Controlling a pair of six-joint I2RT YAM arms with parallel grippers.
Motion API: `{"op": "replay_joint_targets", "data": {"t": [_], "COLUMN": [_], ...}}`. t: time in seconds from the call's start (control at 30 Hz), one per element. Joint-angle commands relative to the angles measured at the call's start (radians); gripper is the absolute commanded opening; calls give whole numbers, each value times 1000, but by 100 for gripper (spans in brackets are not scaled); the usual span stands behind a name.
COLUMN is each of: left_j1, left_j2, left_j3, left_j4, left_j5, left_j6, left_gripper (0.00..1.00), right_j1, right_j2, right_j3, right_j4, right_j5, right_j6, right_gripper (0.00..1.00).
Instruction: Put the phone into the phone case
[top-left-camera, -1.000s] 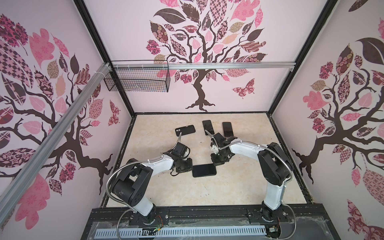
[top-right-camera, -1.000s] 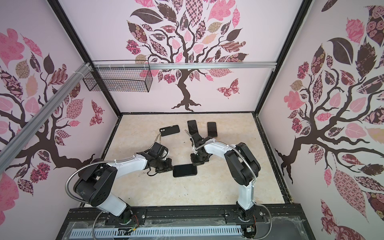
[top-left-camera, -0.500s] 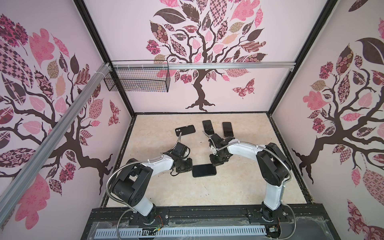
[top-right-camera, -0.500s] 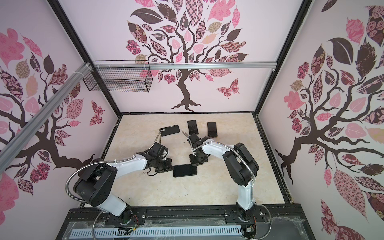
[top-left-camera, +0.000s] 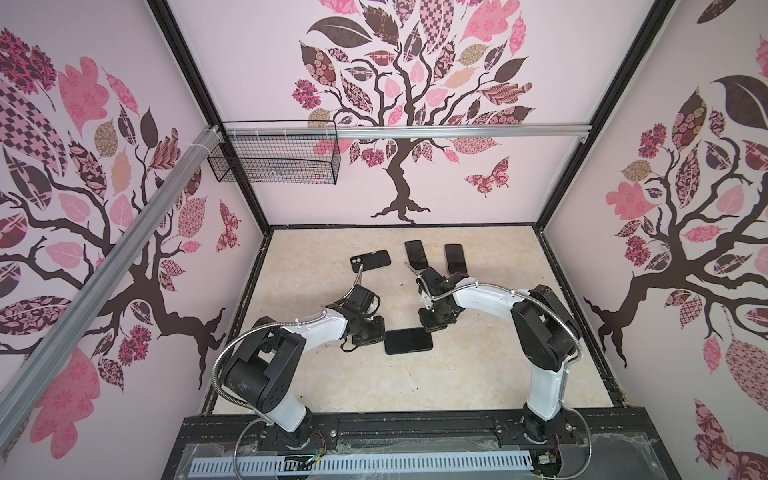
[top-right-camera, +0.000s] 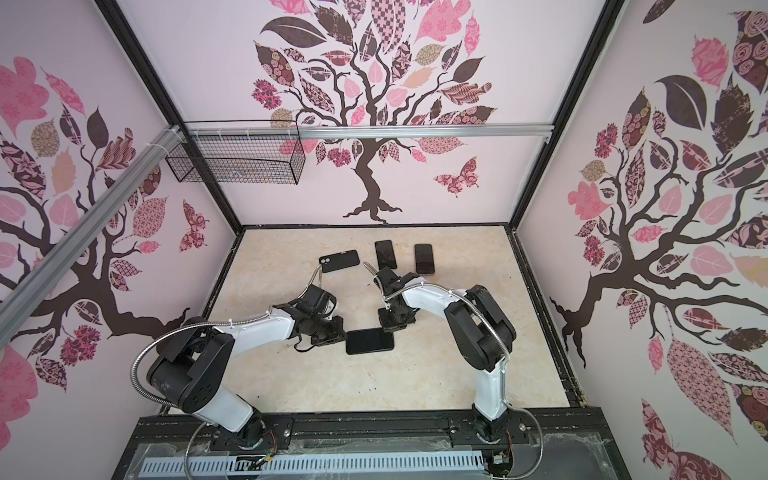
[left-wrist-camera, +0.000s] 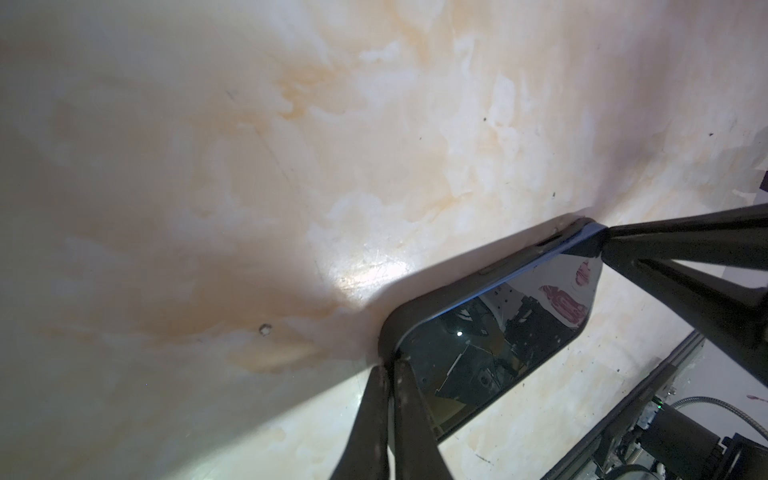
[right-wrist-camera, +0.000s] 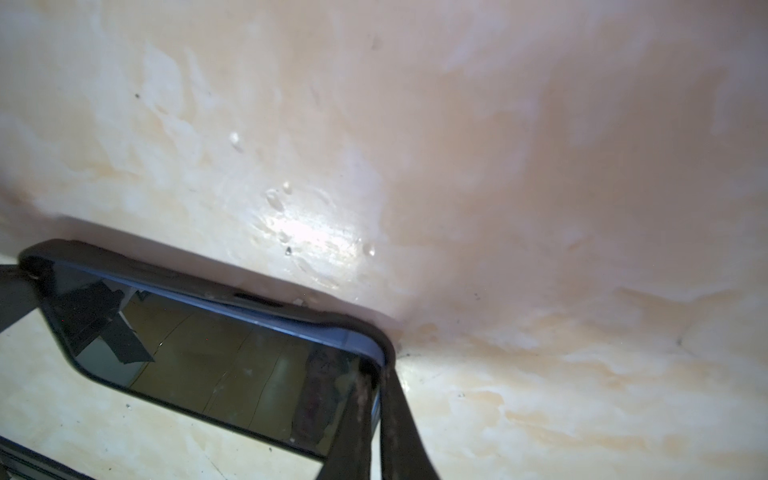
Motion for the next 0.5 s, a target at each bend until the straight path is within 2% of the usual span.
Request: {"op": "replay_joint_targets", "data": {"t": [0.0, 0.47], "left_j1": [-11, -10], "left_j2": [55, 54], "left_j3": [-27, -36], "left_j4": [-15, -14], "left_j5": [-46, -56], "left_j6": [6, -3], "left_gripper": [7, 7], "right_j1": [117, 132], "right_j2": [458, 501], "right_j3": [-149, -139], "right_j4": [347, 330], "right_j5": [22, 65], "right_j6": [2, 4], "right_gripper": [10, 12]}}
